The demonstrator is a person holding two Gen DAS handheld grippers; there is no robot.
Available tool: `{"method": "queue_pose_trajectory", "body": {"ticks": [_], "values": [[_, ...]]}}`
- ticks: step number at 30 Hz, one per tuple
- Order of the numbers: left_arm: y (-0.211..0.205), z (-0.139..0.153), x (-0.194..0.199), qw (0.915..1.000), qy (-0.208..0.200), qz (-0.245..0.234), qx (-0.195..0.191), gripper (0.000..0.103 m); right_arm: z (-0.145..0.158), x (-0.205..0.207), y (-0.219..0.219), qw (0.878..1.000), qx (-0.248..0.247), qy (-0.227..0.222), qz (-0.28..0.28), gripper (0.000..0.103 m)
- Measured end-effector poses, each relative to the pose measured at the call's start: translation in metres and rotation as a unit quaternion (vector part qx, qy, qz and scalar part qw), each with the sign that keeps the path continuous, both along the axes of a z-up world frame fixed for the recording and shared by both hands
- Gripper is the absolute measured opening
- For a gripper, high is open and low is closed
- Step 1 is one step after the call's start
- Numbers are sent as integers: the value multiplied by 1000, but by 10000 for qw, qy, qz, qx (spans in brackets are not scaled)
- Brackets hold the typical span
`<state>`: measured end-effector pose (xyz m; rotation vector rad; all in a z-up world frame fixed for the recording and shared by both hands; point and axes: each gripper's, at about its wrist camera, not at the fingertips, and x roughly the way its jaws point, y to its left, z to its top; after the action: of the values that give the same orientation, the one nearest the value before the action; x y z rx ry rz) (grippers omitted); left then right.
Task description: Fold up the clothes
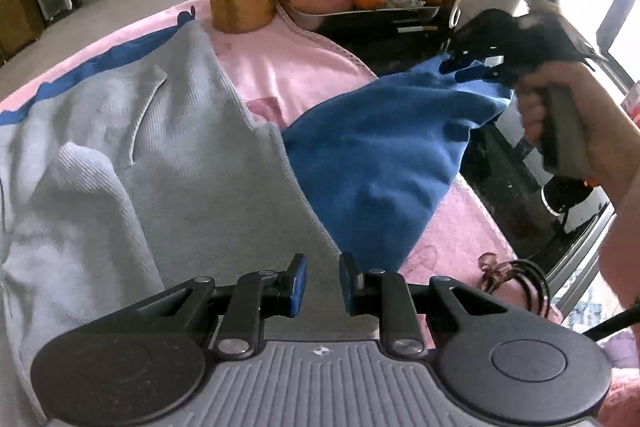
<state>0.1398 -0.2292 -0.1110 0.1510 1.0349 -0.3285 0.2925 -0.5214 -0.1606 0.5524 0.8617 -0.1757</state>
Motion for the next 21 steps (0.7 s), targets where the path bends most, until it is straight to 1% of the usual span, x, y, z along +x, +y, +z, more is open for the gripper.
{"method": "queue_pose_trajectory", "body": {"ticks": [2, 3, 4, 7, 8, 10, 13, 15, 16, 18, 20, 21], "values": [[3, -2, 0, 10000, -38, 18, 70, 21, -6, 12, 4, 9994, -290, 183, -63, 13], [6, -3, 2, 10000, -18, 55, 72, 21, -7, 16, 4, 9991, -366, 173, -104, 12], [8, -5, 4, 9999, 15, 96, 71, 21, -7, 20, 4, 9988, -435, 153, -145, 11], [16, -7, 7, 9996, 94, 231, 94, 21, 5, 14, 4, 9985, -495, 29, -227, 10], [19, -6, 6, 9996, 81, 254, 98, 21, 9, 12, 4, 9984, -514, -13, -254, 11], [27, -3, 3, 9995, 38, 310, 82, 21, 17, 7, 4, 9980, -551, -98, -308, 17], [42, 3, -7, 9991, -17, 417, -54, 21, 28, 1, 3, 9972, -607, -224, -388, 20], [53, 3, -15, 9987, 22, 491, -143, 21, 36, -4, 3, 9965, -643, -309, -442, 27], [58, 2, -18, 9984, 80, 528, -190, 21, 40, -6, 3, 9961, -662, -351, -468, 27], [66, -1, -24, 9976, 202, 602, -284, 21, 44, -20, 2, 9977, -500, -257, -383, 26], [71, -3, -26, 9970, 263, 664, -315, 21, 36, -32, -2, 9992, -143, -182, -326, 26], [72, -3, -26, 9969, 260, 689, -295, 21, 30, -33, -1, 9994, -50, -135, -304, 26]]}}
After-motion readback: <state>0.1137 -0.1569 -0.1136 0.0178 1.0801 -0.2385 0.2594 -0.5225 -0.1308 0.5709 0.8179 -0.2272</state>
